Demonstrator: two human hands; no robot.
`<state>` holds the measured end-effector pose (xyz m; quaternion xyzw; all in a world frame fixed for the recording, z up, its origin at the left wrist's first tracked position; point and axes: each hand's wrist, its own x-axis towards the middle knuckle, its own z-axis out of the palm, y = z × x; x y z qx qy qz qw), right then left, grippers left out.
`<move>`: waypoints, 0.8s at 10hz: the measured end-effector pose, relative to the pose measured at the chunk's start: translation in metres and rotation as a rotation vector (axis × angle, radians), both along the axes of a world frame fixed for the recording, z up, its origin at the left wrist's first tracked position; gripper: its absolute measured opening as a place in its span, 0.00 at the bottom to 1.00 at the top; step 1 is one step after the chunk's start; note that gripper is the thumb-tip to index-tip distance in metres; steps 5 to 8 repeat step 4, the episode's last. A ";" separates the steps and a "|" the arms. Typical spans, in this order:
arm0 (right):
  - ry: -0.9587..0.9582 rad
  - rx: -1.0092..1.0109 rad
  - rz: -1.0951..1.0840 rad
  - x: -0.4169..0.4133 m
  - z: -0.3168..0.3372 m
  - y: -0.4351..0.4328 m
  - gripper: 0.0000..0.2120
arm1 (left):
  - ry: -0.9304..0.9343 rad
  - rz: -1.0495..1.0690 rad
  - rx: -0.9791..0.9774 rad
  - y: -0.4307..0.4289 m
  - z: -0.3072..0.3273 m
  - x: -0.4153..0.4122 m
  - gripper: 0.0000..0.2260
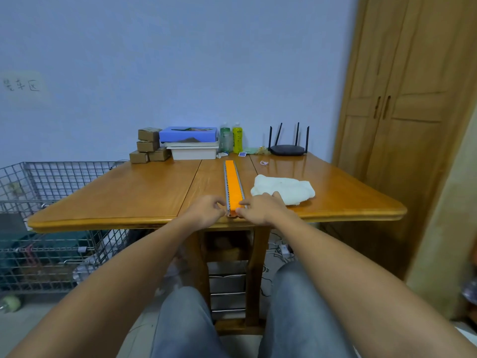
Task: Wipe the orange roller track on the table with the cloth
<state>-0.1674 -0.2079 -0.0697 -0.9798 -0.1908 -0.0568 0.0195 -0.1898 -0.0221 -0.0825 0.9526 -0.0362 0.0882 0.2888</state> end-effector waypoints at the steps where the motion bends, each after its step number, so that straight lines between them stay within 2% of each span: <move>1: -0.070 0.243 0.001 0.013 0.018 -0.004 0.23 | -0.007 0.027 0.024 0.005 0.004 0.013 0.13; 2: -0.127 0.336 -0.026 0.032 0.032 -0.006 0.22 | -0.046 0.089 0.040 0.009 0.010 0.029 0.12; 4: -0.054 0.342 -0.015 0.102 0.047 0.007 0.19 | -0.066 0.195 0.073 0.012 0.041 0.075 0.17; 8: -0.054 0.342 -0.015 0.102 0.047 0.007 0.19 | -0.066 0.195 0.073 0.012 0.041 0.075 0.17</move>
